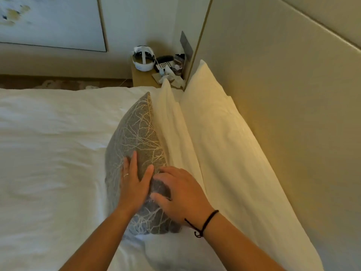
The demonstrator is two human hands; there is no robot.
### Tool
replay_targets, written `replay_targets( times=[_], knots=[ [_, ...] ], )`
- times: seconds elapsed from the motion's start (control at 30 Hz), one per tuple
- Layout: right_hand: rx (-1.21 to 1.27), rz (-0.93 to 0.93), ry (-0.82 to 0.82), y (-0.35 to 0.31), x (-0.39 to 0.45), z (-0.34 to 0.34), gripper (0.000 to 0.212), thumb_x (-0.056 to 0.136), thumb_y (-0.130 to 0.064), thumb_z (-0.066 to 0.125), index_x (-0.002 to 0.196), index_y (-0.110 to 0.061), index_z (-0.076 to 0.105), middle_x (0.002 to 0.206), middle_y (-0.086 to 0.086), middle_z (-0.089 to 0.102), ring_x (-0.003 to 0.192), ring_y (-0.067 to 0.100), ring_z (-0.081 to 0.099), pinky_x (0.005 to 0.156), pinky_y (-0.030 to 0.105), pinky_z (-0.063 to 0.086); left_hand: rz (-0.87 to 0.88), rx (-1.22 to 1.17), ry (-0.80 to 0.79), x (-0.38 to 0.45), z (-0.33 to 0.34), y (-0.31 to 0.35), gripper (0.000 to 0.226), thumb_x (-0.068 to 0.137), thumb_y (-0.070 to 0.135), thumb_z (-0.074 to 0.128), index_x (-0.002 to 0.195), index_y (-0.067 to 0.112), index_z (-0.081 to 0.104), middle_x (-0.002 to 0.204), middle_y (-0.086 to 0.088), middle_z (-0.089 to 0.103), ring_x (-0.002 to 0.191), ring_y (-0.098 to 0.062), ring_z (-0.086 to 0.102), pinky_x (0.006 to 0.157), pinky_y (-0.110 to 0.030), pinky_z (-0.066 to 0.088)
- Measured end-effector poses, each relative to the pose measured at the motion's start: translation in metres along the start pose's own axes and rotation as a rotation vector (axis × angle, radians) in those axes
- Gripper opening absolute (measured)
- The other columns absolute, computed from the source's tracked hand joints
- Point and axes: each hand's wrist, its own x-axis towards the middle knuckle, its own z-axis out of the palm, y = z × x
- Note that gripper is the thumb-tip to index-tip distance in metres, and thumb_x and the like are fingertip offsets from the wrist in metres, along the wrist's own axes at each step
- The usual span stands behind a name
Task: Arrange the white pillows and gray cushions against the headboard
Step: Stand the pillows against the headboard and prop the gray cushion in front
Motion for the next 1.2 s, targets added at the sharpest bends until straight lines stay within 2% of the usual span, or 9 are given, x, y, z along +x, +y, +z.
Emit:
replay_targets(
  times=[0.1, 0.23, 0.33, 0.4, 0.47, 0.57, 0.83, 1.07, 1.2],
  knots=[
    [0.169, 0.275, 0.157, 0.014, -0.067, -0.024, 0.060, 0.082, -0.071, 0.046, 0.133, -0.039, 0.042, 0.133, -0.015, 0.051, 0.116, 0.006, 0.050, 0.091, 0.020, 0.040, 0.087, 0.157, -0.001, -0.018, 0.008, 0.030, 0.091, 0.069, 0.092, 0.037, 0.143, 0.062, -0.006, 0.164, 0.008, -0.009, 0.150, -0.021, -0.006, 0.117, -0.061, 0.009],
    [0.224, 0.598, -0.201, 0.034, -0.131, -0.019, 0.092, 0.074, -0.077, 0.055, 0.148, -0.031, 0.026, 0.144, -0.007, 0.045, 0.126, 0.017, 0.049, 0.098, 0.033, 0.044, 0.070, 0.268, -0.019, -0.039, 0.018, 0.042, 0.103, 0.068, 0.081, 0.055, 0.144, 0.057, -0.011, 0.163, 0.008, -0.015, 0.149, -0.029, -0.011, 0.113, -0.068, 0.009],
    [0.238, 0.586, -0.411, 0.034, -0.161, -0.021, 0.094, 0.058, -0.077, 0.066, 0.136, -0.032, 0.039, 0.129, -0.008, 0.056, 0.113, 0.019, 0.056, 0.089, 0.035, 0.049, 0.025, 0.273, -0.025, -0.050, 0.019, 0.038, 0.112, 0.069, 0.071, 0.066, 0.144, 0.054, -0.015, 0.162, 0.007, -0.015, 0.149, -0.032, -0.009, 0.111, -0.071, 0.013],
    [0.166, 0.581, -0.523, 0.033, -0.177, -0.017, 0.073, 0.060, -0.064, 0.073, 0.121, -0.029, 0.052, 0.118, -0.006, 0.062, 0.104, 0.021, 0.059, 0.082, 0.034, 0.051, 0.012, 0.273, -0.028, -0.059, 0.020, 0.038, 0.114, 0.069, 0.063, 0.071, 0.144, 0.054, -0.015, 0.163, 0.005, -0.014, 0.149, -0.032, -0.008, 0.110, -0.071, 0.016],
    [0.048, 0.590, -0.456, 0.033, -0.192, -0.013, 0.026, 0.079, -0.043, 0.067, 0.090, -0.024, 0.054, 0.097, -0.002, 0.063, 0.090, 0.022, 0.061, 0.071, 0.030, 0.048, -0.007, 0.280, -0.037, -0.068, 0.021, 0.040, 0.115, 0.070, 0.057, 0.072, 0.146, 0.051, -0.014, 0.163, 0.005, -0.014, 0.149, -0.031, -0.008, 0.110, -0.071, 0.016],
    [-0.059, 0.572, -0.346, 0.039, -0.208, -0.006, 0.030, 0.093, -0.021, 0.050, 0.067, -0.024, 0.037, 0.071, -0.003, 0.046, 0.077, 0.024, 0.055, 0.064, 0.029, 0.039, -0.033, 0.293, -0.046, -0.079, 0.022, 0.042, 0.111, 0.074, 0.053, 0.069, 0.150, 0.042, -0.011, 0.162, 0.004, -0.016, 0.149, -0.031, -0.009, 0.113, -0.068, 0.016],
    [0.070, 0.444, -0.247, 0.045, -0.245, -0.012, 0.017, 0.099, -0.032, 0.048, 0.089, -0.020, 0.054, 0.103, 0.007, 0.066, 0.094, 0.025, 0.063, 0.067, 0.029, 0.037, -0.109, 0.335, -0.069, -0.102, 0.025, 0.055, 0.107, 0.081, 0.058, 0.065, 0.153, 0.035, -0.011, 0.163, -0.004, -0.016, 0.148, -0.039, -0.007, 0.117, -0.061, 0.012],
    [0.061, 0.398, -0.346, 0.050, -0.257, -0.014, 0.033, 0.097, -0.020, 0.052, 0.066, -0.018, 0.042, 0.104, 0.011, 0.069, 0.095, 0.027, 0.065, 0.069, 0.028, 0.042, -0.141, 0.367, -0.124, -0.122, 0.019, 0.068, 0.112, 0.078, 0.052, 0.071, 0.154, 0.031, -0.009, 0.164, -0.008, -0.009, 0.148, -0.038, 0.008, 0.117, -0.058, 0.019],
    [0.033, 0.321, -0.301, 0.056, -0.276, -0.025, 0.018, 0.097, -0.023, 0.052, 0.083, -0.015, 0.060, 0.096, 0.009, 0.068, 0.086, 0.023, 0.064, 0.064, 0.027, 0.040, -0.093, 0.362, -0.134, -0.149, 0.023, 0.065, 0.107, 0.082, 0.038, 0.071, 0.156, 0.024, -0.005, 0.164, -0.008, -0.004, 0.147, -0.036, 0.017, 0.117, -0.053, 0.024]
  ],
)
